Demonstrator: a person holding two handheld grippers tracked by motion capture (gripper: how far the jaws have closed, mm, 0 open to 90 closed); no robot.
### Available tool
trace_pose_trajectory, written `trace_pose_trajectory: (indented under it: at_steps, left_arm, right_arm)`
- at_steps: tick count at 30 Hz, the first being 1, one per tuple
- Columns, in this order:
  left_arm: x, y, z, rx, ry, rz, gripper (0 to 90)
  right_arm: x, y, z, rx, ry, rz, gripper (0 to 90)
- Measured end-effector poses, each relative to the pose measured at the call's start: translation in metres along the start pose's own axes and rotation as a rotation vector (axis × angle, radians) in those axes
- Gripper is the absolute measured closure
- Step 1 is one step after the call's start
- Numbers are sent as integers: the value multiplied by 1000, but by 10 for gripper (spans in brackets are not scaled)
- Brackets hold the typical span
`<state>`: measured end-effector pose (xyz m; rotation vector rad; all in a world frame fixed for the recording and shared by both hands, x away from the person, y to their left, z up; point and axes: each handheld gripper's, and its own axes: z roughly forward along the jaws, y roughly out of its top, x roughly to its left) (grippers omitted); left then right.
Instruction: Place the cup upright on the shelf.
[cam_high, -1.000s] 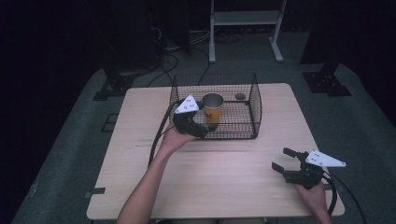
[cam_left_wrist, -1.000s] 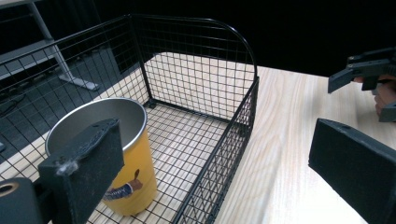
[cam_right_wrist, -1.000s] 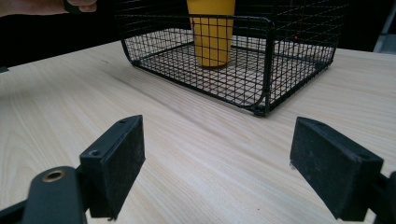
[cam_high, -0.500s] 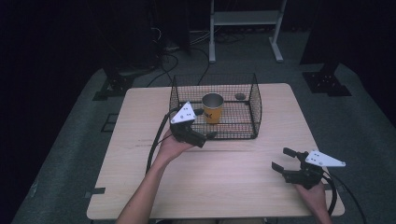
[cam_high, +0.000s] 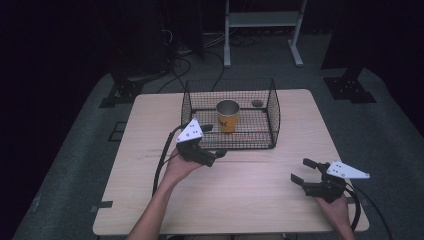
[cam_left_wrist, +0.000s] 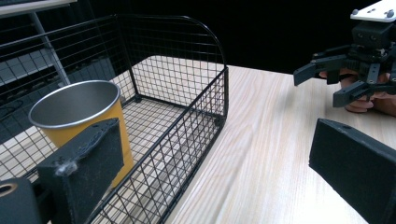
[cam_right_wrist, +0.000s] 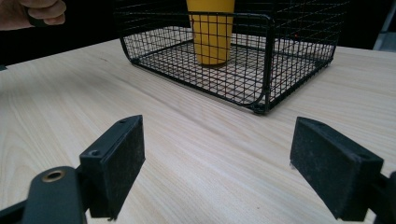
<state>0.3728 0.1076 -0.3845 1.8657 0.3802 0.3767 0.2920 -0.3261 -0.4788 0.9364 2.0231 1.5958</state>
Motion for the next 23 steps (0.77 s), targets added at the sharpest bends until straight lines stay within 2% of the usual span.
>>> trace_pose_trajectory:
  at_steps: [11, 17, 23]
  left_arm:
    - [-13, -10, -15, -22, 2, -8, 23]
    - [-21, -18, -25, -13, 13, 0, 23]
    - [-27, -28, -35, -33, 16, -23, 23]
  right_arm:
    - [0, 0, -1, 0, 0, 2, 167]
    - [1, 0, 0, 6, 7, -2, 167]
    - [1, -1, -1, 5, 7, -2, 167]
